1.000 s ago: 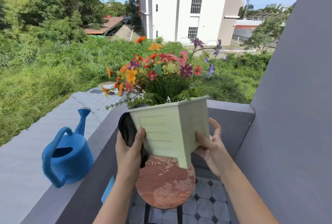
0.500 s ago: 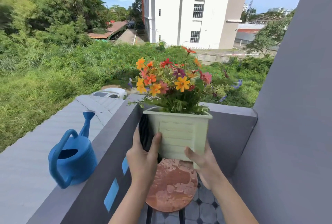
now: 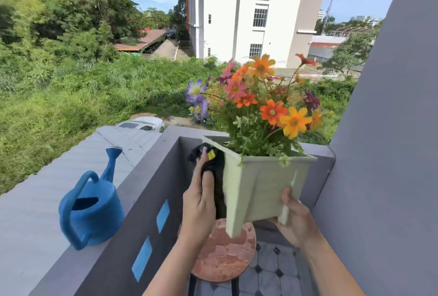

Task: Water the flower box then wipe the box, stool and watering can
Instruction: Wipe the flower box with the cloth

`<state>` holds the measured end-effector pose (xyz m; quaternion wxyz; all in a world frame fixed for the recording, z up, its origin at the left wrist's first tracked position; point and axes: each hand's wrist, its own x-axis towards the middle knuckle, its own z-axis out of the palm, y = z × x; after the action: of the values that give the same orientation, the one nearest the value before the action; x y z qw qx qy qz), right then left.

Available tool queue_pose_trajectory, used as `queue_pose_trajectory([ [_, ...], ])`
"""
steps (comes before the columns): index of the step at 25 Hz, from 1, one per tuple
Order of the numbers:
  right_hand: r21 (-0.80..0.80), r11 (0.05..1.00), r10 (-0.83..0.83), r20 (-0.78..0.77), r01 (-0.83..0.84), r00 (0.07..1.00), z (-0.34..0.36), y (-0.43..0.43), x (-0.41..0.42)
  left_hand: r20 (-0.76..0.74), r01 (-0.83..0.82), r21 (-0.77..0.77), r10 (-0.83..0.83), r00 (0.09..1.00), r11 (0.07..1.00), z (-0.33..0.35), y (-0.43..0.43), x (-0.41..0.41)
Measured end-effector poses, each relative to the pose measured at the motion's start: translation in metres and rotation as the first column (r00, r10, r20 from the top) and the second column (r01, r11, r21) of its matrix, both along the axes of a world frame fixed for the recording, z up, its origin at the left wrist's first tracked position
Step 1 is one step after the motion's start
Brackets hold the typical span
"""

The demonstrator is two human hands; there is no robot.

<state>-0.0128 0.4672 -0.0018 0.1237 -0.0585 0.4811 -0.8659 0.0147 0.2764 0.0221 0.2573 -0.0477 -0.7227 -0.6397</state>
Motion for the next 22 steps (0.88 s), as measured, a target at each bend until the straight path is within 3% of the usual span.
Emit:
queue_pose_trajectory([
  [4,0.043,0.999,-0.007,0.072,0.004,0.997,-0.01,0.005,-0.001,-0.199,0.052,-0.162,-0.085,0.976,0.985,0.012,0.018,0.018],
  [9,0.031,1.0,0.0,0.077,-0.003,0.997,-0.017,0.011,0.009,0.056,-0.117,0.069,0.113,0.992,0.991,0.008,-0.015,-0.03],
  [14,0.046,0.999,0.016,0.061,-0.019,0.998,-0.007,0.005,0.009,-0.125,-0.027,-0.107,0.013,0.992,0.994,-0.002,0.011,0.01],
  [16,0.042,0.999,0.014,0.059,-0.017,0.998,-0.009,0.005,0.009,-0.062,-0.06,-0.153,0.051,0.997,0.986,-0.002,0.007,0.002],
  [19,0.033,0.999,0.019,0.041,-0.021,0.999,-0.008,0.006,0.012,0.158,-0.118,-0.026,0.121,0.98,0.993,-0.009,-0.008,-0.02],
  [22,0.033,0.999,0.032,0.047,-0.034,0.998,-0.002,0.01,0.012,0.336,0.034,0.315,-0.145,0.931,0.948,-0.024,-0.024,-0.027],
])
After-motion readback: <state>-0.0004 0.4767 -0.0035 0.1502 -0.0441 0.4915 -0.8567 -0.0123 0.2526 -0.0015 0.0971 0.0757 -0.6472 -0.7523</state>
